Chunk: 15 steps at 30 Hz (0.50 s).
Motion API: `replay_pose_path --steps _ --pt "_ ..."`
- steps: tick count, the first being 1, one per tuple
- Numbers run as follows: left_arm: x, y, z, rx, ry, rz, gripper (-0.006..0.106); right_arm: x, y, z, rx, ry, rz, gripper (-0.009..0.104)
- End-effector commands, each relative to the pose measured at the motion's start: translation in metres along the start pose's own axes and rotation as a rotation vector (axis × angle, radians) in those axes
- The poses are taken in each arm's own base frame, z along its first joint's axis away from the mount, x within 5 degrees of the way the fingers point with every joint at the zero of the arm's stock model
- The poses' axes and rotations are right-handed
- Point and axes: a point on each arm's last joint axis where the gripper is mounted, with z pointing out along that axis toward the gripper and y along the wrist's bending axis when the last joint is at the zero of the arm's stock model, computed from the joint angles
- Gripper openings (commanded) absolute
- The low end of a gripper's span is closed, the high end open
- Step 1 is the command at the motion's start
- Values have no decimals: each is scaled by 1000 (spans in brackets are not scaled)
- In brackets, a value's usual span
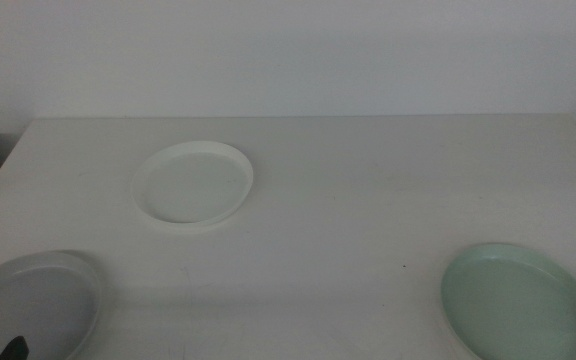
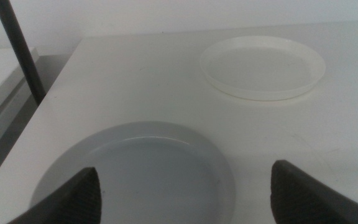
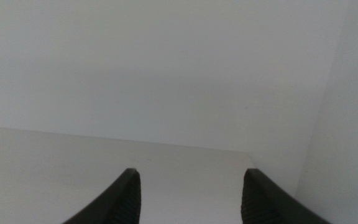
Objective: Stack the three bowls on top of each other.
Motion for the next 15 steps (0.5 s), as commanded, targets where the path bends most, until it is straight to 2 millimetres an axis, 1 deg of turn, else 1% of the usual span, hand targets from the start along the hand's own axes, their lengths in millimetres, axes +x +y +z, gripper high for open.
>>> replay_pose_path --steps 1,4,8,15 --pt "-19 0 -4 7 -115 -21 105 -8 -3 0 37 -68 -13 43" --pt "-38 0 -7 8 -131 -23 105 -8 -3 0 37 -68 -13 43" --pt "-76 0 -8 7 -117 -22 105 -8 -3 0 37 -68 -13 43" --pt "-143 0 5 8 52 -31 105 -8 -3 0 37 -68 -13 43"
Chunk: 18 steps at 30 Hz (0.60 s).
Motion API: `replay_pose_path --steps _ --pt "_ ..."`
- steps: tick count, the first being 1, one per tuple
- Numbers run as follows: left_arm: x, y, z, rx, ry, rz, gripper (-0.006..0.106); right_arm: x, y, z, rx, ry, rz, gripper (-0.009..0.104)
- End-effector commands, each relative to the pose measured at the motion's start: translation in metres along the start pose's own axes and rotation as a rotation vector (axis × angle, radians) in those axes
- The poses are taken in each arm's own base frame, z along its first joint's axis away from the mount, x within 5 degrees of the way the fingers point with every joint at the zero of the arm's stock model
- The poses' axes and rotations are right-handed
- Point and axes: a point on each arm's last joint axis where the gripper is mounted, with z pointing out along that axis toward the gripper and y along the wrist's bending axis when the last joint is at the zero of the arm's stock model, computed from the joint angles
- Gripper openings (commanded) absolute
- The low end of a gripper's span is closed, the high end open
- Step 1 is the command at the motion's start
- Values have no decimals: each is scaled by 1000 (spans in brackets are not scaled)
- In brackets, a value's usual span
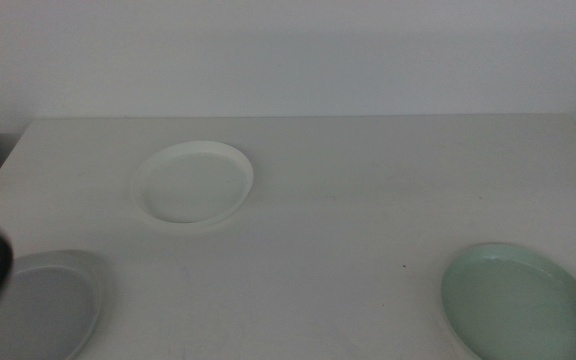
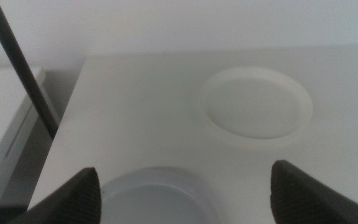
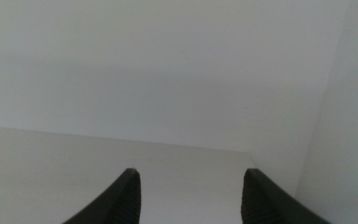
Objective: Stack the three bowls on top of each other.
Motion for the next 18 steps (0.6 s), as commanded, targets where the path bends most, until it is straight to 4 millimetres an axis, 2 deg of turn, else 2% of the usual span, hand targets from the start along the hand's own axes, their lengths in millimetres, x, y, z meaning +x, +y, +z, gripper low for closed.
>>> replay_pose_path --steps 1,4,7,18 --pt "-33 -1 2 9 11 -19 105 -8 -3 0 37 -68 -13 43" --pt "-58 -3 3 19 96 -36 105 -8 -3 0 37 -68 -13 43" --pt "-71 -4 9 24 176 -43 105 -8 -3 0 37 -68 -13 43" --pt "-69 -3 37 17 274 -36 105 -8 -3 0 37 -68 -13 43"
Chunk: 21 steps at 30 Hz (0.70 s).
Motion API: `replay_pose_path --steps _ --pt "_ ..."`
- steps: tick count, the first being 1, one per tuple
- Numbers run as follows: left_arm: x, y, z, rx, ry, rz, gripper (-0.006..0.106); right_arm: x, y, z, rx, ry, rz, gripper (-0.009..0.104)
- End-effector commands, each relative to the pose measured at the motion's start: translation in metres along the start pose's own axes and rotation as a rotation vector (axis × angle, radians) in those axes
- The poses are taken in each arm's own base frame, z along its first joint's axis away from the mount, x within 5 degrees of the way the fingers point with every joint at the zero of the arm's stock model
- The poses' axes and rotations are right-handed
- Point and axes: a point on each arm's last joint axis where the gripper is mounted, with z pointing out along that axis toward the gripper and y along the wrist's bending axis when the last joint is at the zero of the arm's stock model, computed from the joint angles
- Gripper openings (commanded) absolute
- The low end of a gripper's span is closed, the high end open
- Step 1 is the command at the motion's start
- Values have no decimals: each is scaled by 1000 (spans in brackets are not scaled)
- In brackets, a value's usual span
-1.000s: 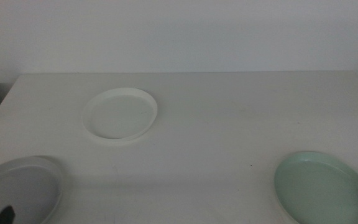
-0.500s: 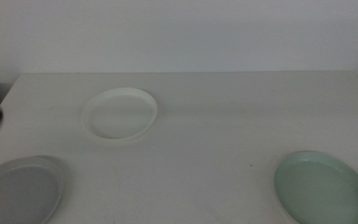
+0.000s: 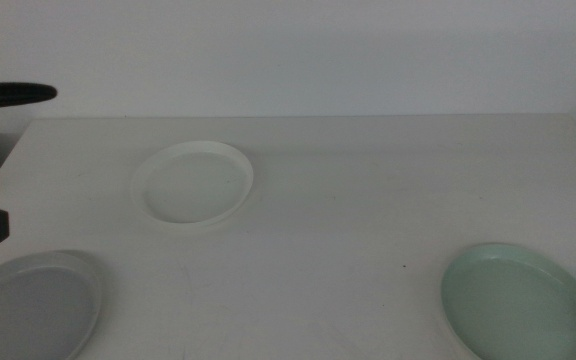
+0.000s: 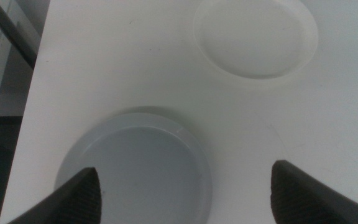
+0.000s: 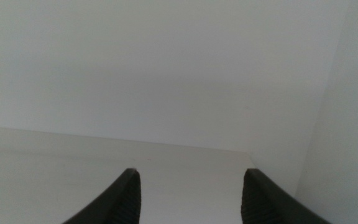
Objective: Stack the three bowls on top of each other.
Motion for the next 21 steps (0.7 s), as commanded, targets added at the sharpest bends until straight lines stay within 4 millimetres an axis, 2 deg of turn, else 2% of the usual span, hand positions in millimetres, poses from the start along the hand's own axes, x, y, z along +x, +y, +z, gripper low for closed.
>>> replay_pose_path --steps 1,5,10,17,21 --pt "-16 -1 -2 9 -97 -11 105 -8 -3 0 37 -68 -13 43" --pt "-18 -2 9 12 -48 -17 105 -8 -3 0 37 -68 -13 43" --pt "-25 12 26 -96 81 7 105 -8 -3 0 37 -68 -13 43" --pt "-47 49 49 -123 227 -1 105 -8 -3 0 37 -68 -13 43" --pt "-44 77 72 -84 292 -49 105 -8 -3 0 37 -68 -13 43"
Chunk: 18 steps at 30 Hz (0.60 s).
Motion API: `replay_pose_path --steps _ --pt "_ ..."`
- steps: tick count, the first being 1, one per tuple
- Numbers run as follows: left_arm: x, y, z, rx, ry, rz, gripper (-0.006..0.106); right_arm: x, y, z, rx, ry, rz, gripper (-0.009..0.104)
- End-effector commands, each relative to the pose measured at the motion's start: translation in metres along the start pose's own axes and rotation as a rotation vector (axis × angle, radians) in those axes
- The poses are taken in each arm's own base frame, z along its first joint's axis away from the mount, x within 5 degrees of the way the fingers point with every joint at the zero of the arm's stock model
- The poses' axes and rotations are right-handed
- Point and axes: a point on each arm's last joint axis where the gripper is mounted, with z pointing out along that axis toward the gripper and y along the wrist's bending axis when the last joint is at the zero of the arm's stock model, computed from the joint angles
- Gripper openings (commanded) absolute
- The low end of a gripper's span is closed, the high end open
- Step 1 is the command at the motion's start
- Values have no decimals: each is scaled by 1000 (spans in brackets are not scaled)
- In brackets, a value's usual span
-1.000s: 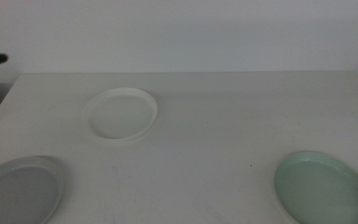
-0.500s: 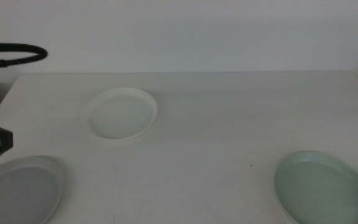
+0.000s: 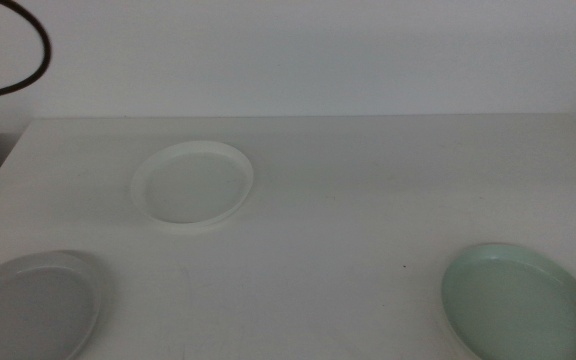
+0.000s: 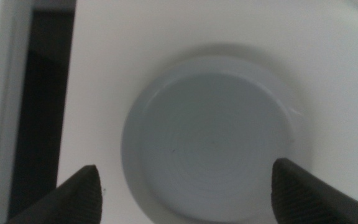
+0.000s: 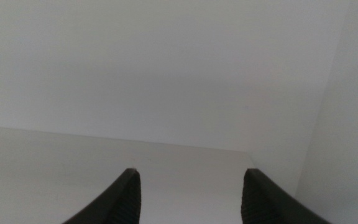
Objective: Stack the three bowls on top of each other.
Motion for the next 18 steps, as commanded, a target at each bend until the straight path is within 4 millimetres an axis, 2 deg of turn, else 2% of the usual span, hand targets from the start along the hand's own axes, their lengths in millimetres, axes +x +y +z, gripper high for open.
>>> replay_pose_path --steps 1,6,12,18 --pt "-11 14 5 35 -34 -11 105 -8 -3 0 37 -68 -13 43" --pt "-10 42 44 97 55 -44 105 -8 -3 0 37 -68 -13 43" --pt "-7 55 87 127 159 3 105 -8 -3 0 37 -68 -13 43" --pt "-2 62 123 140 235 9 105 -8 -3 0 37 -68 -13 43"
